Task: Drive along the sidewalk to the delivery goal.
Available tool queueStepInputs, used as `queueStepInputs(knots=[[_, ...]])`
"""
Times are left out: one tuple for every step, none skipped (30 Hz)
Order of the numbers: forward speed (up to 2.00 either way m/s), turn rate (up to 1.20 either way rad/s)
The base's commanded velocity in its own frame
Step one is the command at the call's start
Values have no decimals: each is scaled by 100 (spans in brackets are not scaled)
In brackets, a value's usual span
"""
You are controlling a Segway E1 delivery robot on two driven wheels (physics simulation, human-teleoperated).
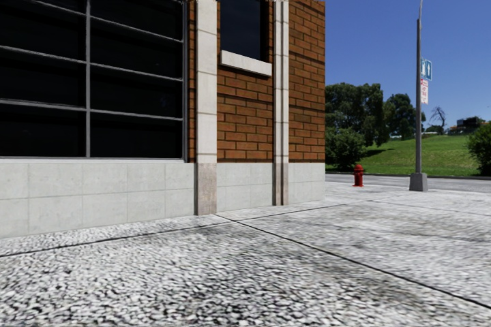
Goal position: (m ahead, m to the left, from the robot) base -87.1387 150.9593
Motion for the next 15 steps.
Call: queueStepInputs(knots=[[0,120],[0,120],[0,120],[0,120],[0,120],[0,120],[0,120],[0,120],[0,120],[0,120],[0,120],[0,120],[0,120],[0,120],[0,120]])
